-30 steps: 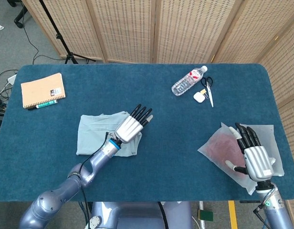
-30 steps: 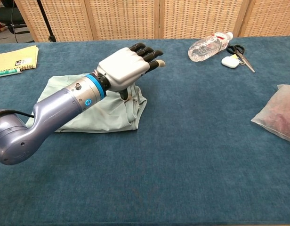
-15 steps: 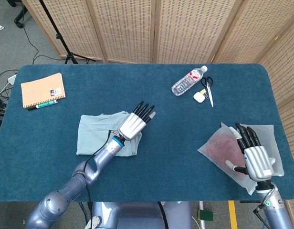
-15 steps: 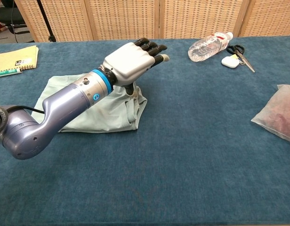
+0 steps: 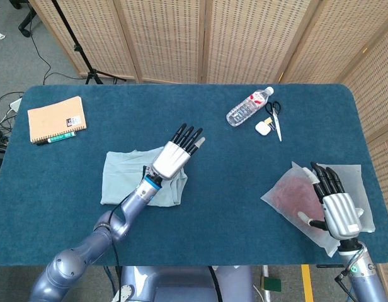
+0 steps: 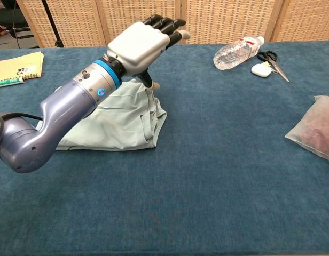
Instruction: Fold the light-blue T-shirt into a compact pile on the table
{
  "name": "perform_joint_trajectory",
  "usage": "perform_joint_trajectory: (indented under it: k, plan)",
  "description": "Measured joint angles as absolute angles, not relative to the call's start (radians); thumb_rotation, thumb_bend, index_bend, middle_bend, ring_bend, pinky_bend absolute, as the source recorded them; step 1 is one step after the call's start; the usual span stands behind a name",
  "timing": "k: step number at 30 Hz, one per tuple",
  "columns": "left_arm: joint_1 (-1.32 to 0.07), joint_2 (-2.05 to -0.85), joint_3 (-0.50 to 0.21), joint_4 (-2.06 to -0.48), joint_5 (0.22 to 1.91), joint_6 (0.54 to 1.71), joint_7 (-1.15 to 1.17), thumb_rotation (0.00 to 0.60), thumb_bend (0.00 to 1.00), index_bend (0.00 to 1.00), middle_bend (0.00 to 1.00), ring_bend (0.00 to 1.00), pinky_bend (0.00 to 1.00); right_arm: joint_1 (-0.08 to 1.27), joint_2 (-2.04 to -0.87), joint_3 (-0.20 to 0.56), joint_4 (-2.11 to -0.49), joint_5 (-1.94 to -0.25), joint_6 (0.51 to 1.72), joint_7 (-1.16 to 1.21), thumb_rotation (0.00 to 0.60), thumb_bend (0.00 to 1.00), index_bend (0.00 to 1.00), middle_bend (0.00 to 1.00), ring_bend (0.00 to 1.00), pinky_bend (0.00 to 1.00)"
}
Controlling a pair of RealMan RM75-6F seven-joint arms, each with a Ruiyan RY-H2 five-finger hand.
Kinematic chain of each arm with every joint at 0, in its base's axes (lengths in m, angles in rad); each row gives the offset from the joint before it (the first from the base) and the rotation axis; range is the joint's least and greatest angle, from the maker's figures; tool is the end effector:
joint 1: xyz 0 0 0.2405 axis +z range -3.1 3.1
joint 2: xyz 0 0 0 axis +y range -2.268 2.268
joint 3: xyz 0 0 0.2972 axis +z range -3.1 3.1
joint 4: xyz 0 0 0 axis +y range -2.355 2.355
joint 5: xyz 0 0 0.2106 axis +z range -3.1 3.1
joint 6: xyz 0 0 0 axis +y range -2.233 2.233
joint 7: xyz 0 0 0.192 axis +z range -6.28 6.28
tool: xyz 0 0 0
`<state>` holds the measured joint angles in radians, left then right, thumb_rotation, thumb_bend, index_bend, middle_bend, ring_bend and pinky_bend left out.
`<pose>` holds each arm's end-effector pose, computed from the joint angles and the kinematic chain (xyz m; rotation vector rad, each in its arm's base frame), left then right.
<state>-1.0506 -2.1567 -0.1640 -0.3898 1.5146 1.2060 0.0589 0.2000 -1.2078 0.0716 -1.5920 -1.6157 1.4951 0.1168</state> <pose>-0.0464 0.4682 -0.1239 -1.8569 -0.2055 -1.1919 -0.2923 -0.2703 0.1444 1.4771 -0.9063 1.2103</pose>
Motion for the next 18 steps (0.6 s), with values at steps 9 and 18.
perform_joint_trajectory:
  k: [9, 18]
  plan:
    - [-0.987, -1.986, -0.196, -0.653, 1.487, 1.292, 0.081, 0.600, 0.00, 0.00, 0.00, 0.00, 0.00, 0.195, -1.208, 0.064, -1.600, -1.632, 1.506, 0.104, 0.600, 0.03, 0.00, 0.00, 0.00, 0.00]
    - [-0.824, -1.674, -0.199, -1.178, 1.406, 1.321, 0.171, 0.600, 0.00, 0.00, 0.00, 0.00, 0.00, 0.189, -1.206, 0.060, -1.607, -1.649, 1.524, 0.093, 0.600, 0.03, 0.00, 0.00, 0.00, 0.00]
